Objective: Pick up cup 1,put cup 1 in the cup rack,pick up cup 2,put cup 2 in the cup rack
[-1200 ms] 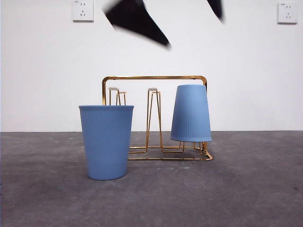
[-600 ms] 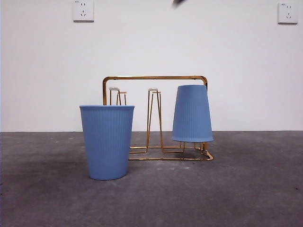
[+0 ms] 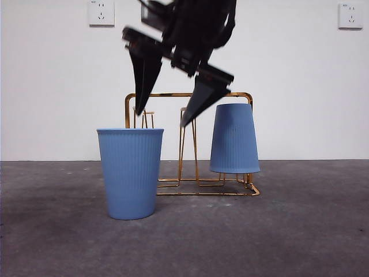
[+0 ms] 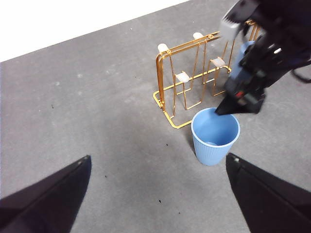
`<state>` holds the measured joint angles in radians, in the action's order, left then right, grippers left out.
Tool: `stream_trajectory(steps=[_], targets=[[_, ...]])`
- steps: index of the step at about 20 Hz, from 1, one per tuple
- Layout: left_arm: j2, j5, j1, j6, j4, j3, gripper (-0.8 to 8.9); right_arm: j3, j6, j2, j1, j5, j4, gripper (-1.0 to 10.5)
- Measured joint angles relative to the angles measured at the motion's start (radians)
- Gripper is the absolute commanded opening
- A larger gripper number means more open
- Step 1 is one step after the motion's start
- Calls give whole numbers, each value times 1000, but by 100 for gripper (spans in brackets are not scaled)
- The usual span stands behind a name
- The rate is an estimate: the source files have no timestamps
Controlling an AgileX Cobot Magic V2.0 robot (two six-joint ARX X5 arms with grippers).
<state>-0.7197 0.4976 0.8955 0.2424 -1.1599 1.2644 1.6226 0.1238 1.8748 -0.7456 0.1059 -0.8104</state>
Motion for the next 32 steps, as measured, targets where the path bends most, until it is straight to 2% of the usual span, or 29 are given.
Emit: stream_trajectory(steps=[6, 7, 9, 10, 13, 17, 25, 32], targets=[[-1, -1, 0, 0, 2, 0, 468, 0, 20, 93, 0, 7, 16, 378], [-1, -1, 0, 0, 4, 0, 468, 0, 23, 106, 0, 7, 21, 293], [-1, -6, 0, 0, 36, 0, 468, 0, 23, 126, 0, 8, 22, 42], [-1, -11, 0, 0, 48, 0, 468, 0, 23, 131, 0, 7, 23, -17], [-1, -62, 0, 0, 124, 0, 467, 0, 23, 132, 0, 8, 27, -12], [-1, -185, 0, -8, 330, 0, 467, -3, 14, 107, 0, 7, 23, -12], [-1, -368, 0, -10, 801, 0, 467, -3, 2, -402, 0, -14, 166, -12], [-26, -527, 0, -5, 1094, 0, 471, -2, -36, -739, 0, -27, 348, -12]])
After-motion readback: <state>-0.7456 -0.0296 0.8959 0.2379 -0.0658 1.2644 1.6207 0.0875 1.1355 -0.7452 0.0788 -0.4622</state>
